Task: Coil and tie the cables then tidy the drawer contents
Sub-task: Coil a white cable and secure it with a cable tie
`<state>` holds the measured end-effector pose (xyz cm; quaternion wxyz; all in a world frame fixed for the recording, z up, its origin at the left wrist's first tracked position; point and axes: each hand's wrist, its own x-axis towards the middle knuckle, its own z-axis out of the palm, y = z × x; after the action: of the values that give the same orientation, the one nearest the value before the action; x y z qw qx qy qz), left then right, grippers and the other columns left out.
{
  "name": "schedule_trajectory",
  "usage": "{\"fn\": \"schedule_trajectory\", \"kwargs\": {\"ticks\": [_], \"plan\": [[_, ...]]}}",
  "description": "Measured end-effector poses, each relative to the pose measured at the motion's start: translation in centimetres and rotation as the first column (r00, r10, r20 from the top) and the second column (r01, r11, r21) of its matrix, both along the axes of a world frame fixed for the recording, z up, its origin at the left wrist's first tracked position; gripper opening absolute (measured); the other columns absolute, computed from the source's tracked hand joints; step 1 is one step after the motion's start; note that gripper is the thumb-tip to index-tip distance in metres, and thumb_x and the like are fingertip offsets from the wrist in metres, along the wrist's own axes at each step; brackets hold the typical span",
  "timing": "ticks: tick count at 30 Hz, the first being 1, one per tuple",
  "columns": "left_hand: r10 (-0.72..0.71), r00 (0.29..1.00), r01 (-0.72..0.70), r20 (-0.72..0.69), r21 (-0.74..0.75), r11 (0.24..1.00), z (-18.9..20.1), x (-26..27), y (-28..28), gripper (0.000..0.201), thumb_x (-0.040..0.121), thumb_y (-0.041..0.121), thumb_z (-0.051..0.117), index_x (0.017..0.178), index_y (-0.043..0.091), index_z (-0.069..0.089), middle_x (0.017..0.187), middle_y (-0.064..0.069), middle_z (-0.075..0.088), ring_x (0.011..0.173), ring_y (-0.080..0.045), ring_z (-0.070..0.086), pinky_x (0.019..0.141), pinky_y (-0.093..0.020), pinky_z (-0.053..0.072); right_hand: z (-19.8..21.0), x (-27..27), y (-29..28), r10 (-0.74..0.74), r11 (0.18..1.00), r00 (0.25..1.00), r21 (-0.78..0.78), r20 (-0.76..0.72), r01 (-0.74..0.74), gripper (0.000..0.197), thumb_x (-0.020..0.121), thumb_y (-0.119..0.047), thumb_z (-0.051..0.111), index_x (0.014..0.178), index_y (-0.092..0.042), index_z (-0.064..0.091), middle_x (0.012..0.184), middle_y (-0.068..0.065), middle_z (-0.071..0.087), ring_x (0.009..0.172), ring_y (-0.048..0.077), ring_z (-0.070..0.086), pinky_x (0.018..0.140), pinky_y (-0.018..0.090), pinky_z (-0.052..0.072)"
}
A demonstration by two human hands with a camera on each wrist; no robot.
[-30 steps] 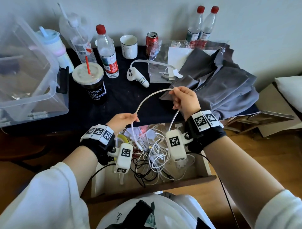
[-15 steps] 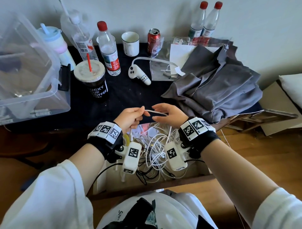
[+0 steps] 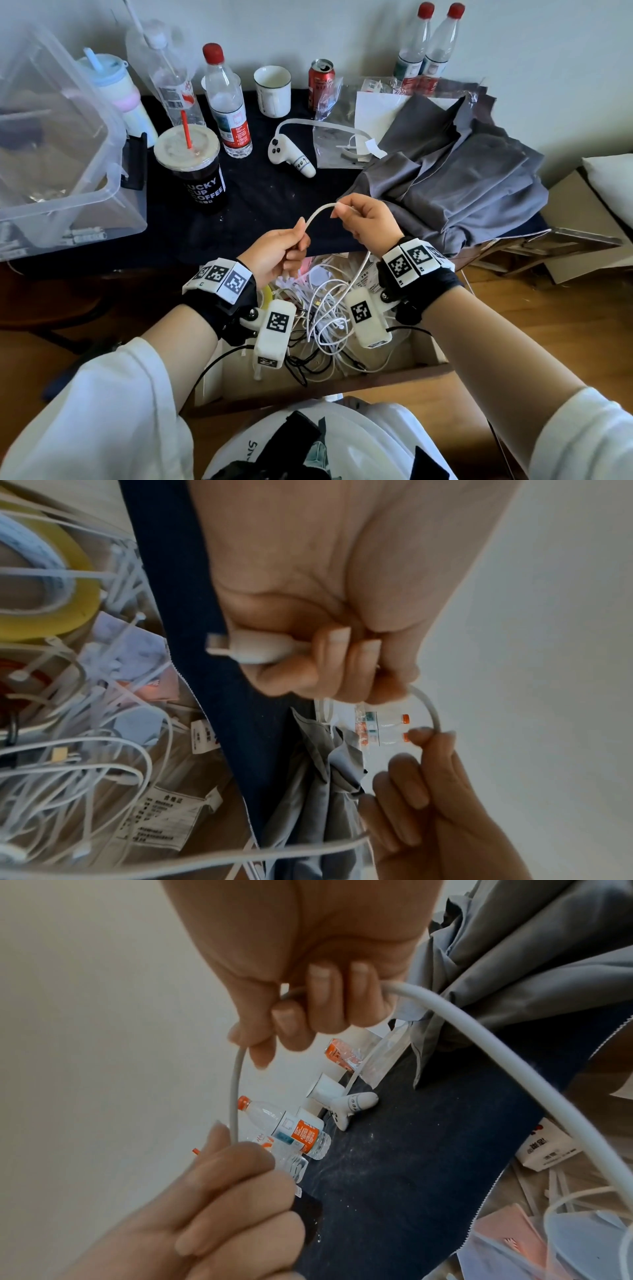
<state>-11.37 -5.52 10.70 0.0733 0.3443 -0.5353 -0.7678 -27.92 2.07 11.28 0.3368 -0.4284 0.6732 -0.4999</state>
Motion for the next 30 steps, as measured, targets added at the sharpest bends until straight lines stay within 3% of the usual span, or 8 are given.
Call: {"fn": "schedule_trajectory", "kwargs": {"ticks": [4, 7, 9, 13, 16, 20, 25, 30], "plan": [[-0.048, 0.995, 0.057, -0.090, 0.091, 0.994, 1.2, -0.4, 0.4, 0.051, 0.099, 0.048, 0.022, 0.065, 0.016, 0.041, 0.042, 0.009, 0.022, 0.036, -0.005, 0.019, 0.040, -0.019, 0.024, -0.3, 0.1, -0.5, -0.069, 0.997, 0.995, 0.017, -0.068, 0.071, 0.017, 0.095, -0.016, 0.052, 0.083, -0.020, 0.064, 0.046, -0.022, 0.051, 0.046, -0.004, 0.044, 0.050, 0.012, 0.036], [0.050, 0.962, -0.009, -0.267, 0.153, 0.988, 2.0, -0.9, 0.5, 0.041, 0.101, 0.039, 0.020, 0.115, 0.019, 0.054, 0.046, 0.009, 0.029, 0.037, -0.002, 0.020, 0.037, -0.016, 0.022, -1.8, 1.0, -0.5, 0.091, 0.983, 0.986, 0.169, -0.143, -0.066, 0.021, 0.092, -0.025, 0.051, 0.101, -0.035, 0.067, 0.073, 0.000, 0.065, 0.069, 0.006, 0.052, 0.072, 0.035, 0.048], [0.139, 0.929, -0.081, -0.343, 0.179, 0.981, 2.4, -1.4, 0.3, 0.041, 0.103, 0.030, 0.024, 0.139, 0.019, 0.039, 0.054, 0.008, 0.041, 0.039, -0.001, 0.025, 0.040, -0.014, 0.025, -1.9, 2.1, -0.2, 0.244, 0.939, 0.952, 0.289, -0.185, -0.184, 0.024, 0.095, -0.021, 0.047, 0.100, -0.038, 0.064, 0.071, 0.004, 0.057, 0.065, 0.011, 0.046, 0.067, 0.033, 0.042], [0.273, 0.901, -0.224, -0.336, 0.178, 0.958, 2.8, -2.0, 0.3, 0.048, 0.102, 0.005, 0.028, 0.148, 0.013, 0.020, 0.083, -0.004, 0.064, 0.046, -0.005, 0.042, 0.047, -0.016, 0.037, 0.2, 4.0, 0.2, 0.392, 0.870, 0.899, 0.397, -0.197, -0.292, 0.022, 0.097, -0.013, 0.044, 0.084, -0.008, 0.062, 0.062, -0.003, 0.046, 0.062, 0.011, 0.043, 0.064, 0.027, 0.037], [0.282, 0.912, -0.237, -0.299, 0.179, 0.955, 2.7, -1.7, -0.2, 0.052, 0.100, -0.001, 0.029, 0.149, 0.006, 0.013, 0.104, -0.012, 0.064, 0.066, -0.012, 0.065, 0.063, -0.021, 0.054, 1.0, 4.5, 0.5, 0.440, 0.848, 0.857, 0.439, -0.268, -0.298, 0.027, 0.098, -0.021, 0.045, 0.086, -0.007, 0.065, 0.069, 0.000, 0.052, 0.066, 0.012, 0.048, 0.068, 0.027, 0.039], [0.208, 0.954, -0.192, -0.217, 0.090, 0.977, 2.4, -1.0, -0.7, 0.047, 0.101, 0.002, 0.029, 0.147, 0.005, 0.019, 0.112, -0.009, 0.065, 0.095, -0.022, 0.068, 0.085, -0.030, 0.052, 1.7, 4.4, 0.8, 0.455, 0.853, 0.823, 0.431, -0.341, -0.293, 0.023, 0.094, -0.026, 0.053, 0.097, -0.011, 0.070, 0.060, -0.010, 0.046, 0.057, 0.004, 0.043, 0.057, 0.018, 0.033], [0.102, 0.993, -0.094, -0.066, 0.108, 0.990, 2.0, -0.5, -0.5, 0.035, 0.100, 0.004, 0.033, 0.133, -0.003, 0.041, 0.091, -0.014, 0.065, 0.065, -0.016, 0.070, 0.060, -0.029, 0.059, 2.3, 3.4, 0.8, 0.341, 0.919, 0.856, 0.330, -0.390, -0.216, 0.013, 0.079, -0.029, 0.073, 0.085, -0.018, 0.074, 0.074, 0.000, 0.066, 0.074, 0.013, 0.059, 0.074, 0.031, 0.050], [-0.069, 0.998, 0.070, -0.009, 0.096, 0.993, 2.5, -0.2, 0.4, 0.032, 0.102, 0.016, 0.030, 0.088, 0.002, 0.055, 0.060, -0.009, 0.067, 0.048, -0.013, 0.063, 0.045, -0.020, 0.050, 2.4, 2.8, 0.6, 0.195, 0.970, 0.917, 0.210, -0.348, -0.126, 0.011, 0.069, -0.023, 0.080, 0.071, -0.019, 0.070, 0.064, -0.009, 0.062, 0.066, 0.006, 0.058, 0.070, 0.027, 0.049]]}}
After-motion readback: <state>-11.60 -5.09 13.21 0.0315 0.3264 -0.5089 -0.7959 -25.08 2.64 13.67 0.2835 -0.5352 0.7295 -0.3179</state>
